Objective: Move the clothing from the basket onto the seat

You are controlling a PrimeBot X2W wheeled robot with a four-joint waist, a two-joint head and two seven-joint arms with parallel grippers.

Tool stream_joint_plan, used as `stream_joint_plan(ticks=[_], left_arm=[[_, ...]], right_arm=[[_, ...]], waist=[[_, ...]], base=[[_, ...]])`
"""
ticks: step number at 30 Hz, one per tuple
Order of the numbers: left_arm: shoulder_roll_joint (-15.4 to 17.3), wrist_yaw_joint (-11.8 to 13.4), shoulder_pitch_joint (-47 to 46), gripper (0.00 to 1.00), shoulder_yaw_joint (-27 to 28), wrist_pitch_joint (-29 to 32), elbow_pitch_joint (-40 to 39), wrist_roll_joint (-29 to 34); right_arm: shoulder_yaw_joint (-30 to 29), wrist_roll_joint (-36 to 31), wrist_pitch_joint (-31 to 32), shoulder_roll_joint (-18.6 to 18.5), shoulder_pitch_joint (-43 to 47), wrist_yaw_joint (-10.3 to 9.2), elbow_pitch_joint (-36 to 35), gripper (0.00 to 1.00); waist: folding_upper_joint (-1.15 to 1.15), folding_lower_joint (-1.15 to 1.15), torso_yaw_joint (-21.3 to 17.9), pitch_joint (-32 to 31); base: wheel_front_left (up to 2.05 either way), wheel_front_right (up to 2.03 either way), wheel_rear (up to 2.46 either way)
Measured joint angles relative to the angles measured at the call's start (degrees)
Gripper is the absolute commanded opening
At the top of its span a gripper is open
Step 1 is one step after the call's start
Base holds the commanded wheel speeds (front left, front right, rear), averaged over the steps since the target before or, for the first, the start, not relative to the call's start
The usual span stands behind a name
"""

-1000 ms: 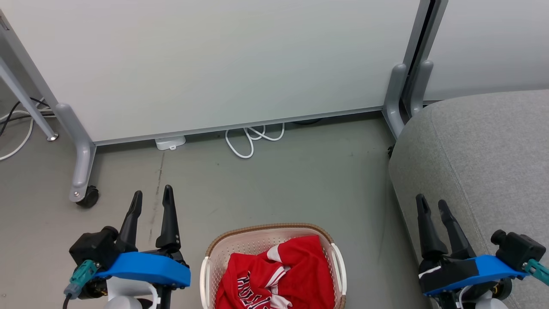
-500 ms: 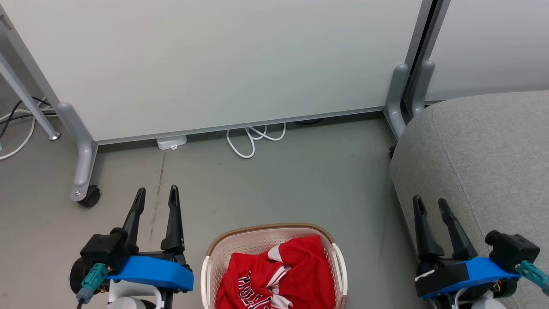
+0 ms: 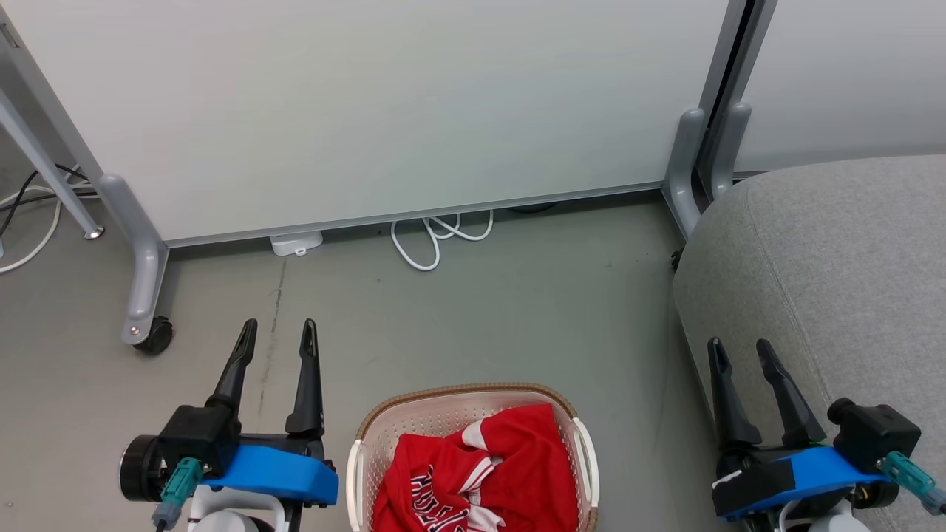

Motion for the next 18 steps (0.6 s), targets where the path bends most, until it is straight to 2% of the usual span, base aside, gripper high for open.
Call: stream_joint_plan(ticks=[18], left_arm=[[-0.70, -1.27, 0.27, 1.00, 1.55, -1.85, 2.38, 5.23]], right_arm=[[-0.66, -6.91, -1.79, -0.10, 0.43, 0.07, 0.37, 1.00]], waist=[[0.00, 0.00, 0.37, -0.09]], base=[[0.00, 0.00, 0.00]])
